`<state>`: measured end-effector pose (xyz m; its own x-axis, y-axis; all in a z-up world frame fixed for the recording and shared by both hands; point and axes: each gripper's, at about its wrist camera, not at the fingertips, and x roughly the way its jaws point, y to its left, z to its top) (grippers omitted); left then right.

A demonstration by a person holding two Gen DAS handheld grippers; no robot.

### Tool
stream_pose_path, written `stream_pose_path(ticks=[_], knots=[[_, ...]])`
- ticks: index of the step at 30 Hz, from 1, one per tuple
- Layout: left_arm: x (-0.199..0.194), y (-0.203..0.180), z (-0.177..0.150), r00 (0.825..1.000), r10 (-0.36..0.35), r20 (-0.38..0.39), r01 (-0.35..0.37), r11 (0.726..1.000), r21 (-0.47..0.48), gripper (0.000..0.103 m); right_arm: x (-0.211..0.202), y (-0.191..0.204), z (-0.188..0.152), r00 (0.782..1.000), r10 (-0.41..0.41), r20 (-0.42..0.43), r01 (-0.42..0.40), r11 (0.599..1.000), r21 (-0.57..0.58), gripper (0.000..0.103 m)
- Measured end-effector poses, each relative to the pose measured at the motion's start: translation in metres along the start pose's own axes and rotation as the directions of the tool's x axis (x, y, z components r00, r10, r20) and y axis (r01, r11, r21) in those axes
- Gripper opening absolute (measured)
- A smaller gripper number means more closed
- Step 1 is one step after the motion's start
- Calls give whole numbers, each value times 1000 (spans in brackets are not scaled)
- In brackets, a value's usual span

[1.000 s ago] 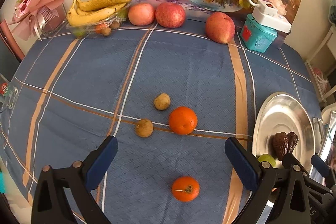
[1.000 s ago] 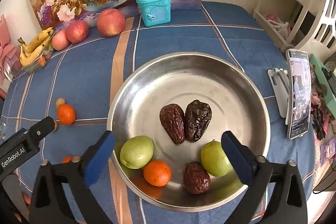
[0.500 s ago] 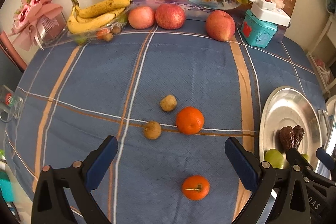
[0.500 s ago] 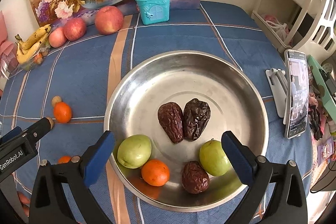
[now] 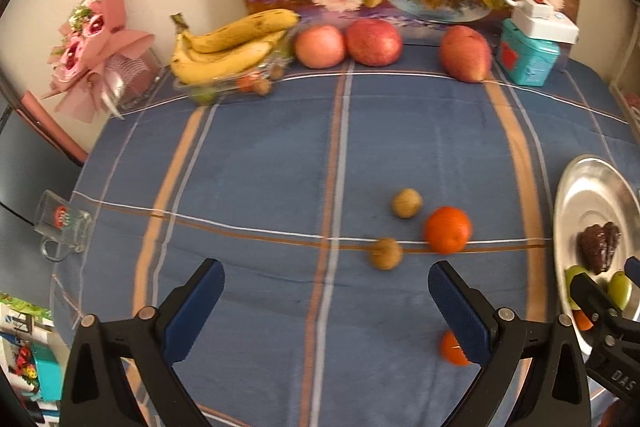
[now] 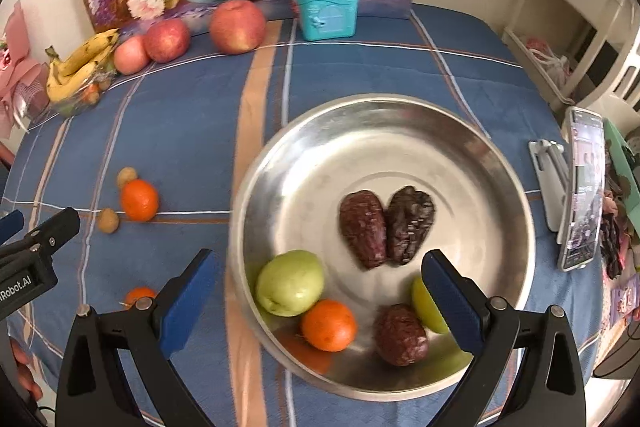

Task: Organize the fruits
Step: 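Withdraw both open tools from the plate toward the loose mandarins and kiwis, then grasp the mandarin orange on the cloth with the right tool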

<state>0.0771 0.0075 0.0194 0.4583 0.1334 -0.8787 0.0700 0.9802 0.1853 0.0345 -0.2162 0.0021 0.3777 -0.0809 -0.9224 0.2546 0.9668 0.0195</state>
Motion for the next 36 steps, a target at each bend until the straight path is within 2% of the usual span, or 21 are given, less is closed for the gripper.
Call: stream_pose_path(ticks=[6, 12, 17, 23, 28, 30, 36], knots=[[1, 29, -4, 998, 58, -20, -58, 998, -23, 103, -5, 27, 0, 996, 87, 11, -86, 996, -26, 101], [11, 42, -12, 993, 88, -77, -89, 996, -3, 103, -2, 65, -8, 988, 150, -32, -152, 985, -82, 101], [31, 43, -18, 987, 19, -162, -25, 999, -35, 103, 3, 86, -13, 986, 151, -65, -158, 980, -119, 101], [43, 36, -19, 981, -1, -195, -5, 999, -31, 103, 12, 104, -21, 983, 149, -111, -166, 973, -159, 100], [48, 32, -19, 977, -28, -211, 22, 999, -32, 103, 23, 115, -27, 977, 149, -155, -178, 964, -199, 91], [48, 30, -19, 977, -24, -211, 18, 999, -30, 103, 27, 120, -30, 974, 144, -173, -181, 960, -215, 72], [44, 33, -17, 979, -52, -196, 37, 996, -77, 103, 37, 127, -35, 967, 146, -210, -194, 954, -228, 56]])
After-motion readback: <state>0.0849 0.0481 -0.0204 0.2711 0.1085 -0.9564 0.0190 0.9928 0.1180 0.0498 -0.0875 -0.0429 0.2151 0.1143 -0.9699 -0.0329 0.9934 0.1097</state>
